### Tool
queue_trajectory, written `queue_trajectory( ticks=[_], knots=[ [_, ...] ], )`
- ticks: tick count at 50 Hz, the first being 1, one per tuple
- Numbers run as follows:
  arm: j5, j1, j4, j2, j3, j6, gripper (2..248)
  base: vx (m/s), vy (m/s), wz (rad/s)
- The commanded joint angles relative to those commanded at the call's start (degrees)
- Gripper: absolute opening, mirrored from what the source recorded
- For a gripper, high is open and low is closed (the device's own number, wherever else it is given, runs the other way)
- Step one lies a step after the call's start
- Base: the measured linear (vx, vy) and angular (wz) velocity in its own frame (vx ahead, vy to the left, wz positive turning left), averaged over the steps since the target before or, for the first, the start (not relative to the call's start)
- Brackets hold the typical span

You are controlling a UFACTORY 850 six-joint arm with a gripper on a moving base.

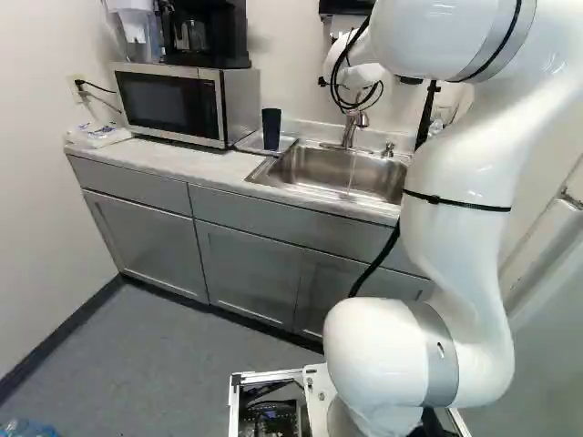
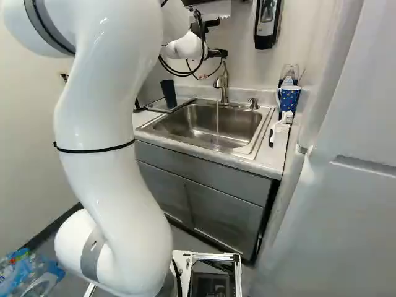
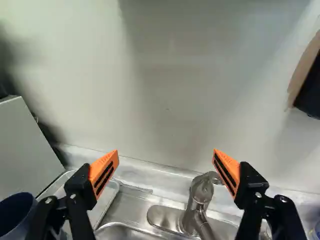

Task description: Rinse the cup and place it in the tray

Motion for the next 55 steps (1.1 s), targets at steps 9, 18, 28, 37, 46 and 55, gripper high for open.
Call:
queue_trajectory(
  ticks=[9, 18, 28, 37, 46, 55],
  knots=[
    [-1.2, 0.0, 0.0, 0.0, 0.0, 0.0, 247, 0.0, 0.0, 0.0],
    [-2.4, 0.0, 0.0, 0.0, 0.0, 0.0, 247, 0.0, 0.0, 0.0],
    [-2.6, 0.0, 0.0, 0.0, 0.0, 0.0, 247, 0.0, 0.0, 0.0],
    [-2.6, 0.0, 0.0, 0.0, 0.0, 0.0, 247, 0.0, 0.0, 0.0],
    [-2.8, 0.2, 0.0, 0.2, 0.3, 0.0, 247, 0.0, 0.0, 0.0],
    [-3.4, 0.5, 0.0, 0.7, 0.8, 0.0, 247, 0.0, 0.0, 0.0]
  ],
)
